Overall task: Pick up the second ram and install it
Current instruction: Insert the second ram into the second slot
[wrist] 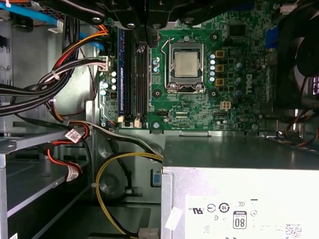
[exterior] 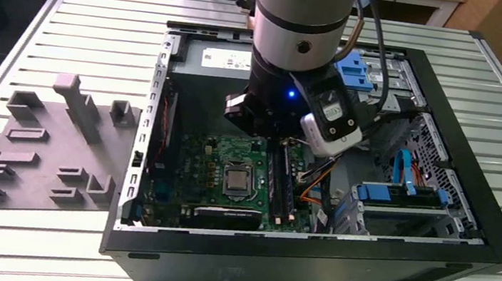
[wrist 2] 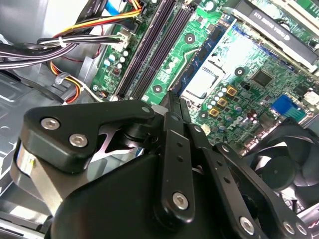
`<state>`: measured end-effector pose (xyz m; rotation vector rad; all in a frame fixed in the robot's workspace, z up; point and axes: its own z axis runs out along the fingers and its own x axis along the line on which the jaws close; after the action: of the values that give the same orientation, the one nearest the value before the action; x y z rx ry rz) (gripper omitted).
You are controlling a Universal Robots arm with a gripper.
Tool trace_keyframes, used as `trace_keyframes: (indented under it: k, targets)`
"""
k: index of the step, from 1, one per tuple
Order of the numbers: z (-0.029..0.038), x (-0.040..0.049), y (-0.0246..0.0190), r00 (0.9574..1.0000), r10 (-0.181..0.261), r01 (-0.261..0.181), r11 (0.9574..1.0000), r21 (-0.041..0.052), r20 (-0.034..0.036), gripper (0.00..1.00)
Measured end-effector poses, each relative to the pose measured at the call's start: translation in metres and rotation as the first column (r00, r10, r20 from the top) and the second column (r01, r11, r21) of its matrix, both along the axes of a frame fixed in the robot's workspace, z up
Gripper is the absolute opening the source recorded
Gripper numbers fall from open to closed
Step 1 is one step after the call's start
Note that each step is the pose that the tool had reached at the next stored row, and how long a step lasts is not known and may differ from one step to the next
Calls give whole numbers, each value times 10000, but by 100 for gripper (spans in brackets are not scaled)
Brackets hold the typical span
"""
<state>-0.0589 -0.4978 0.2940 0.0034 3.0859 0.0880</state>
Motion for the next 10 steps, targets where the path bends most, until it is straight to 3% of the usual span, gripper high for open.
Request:
trace_keyframes:
  k: [10]
  targets:
    - [-27, 0, 0, 9999, -129, 129, 9999, 1, 0, 12]
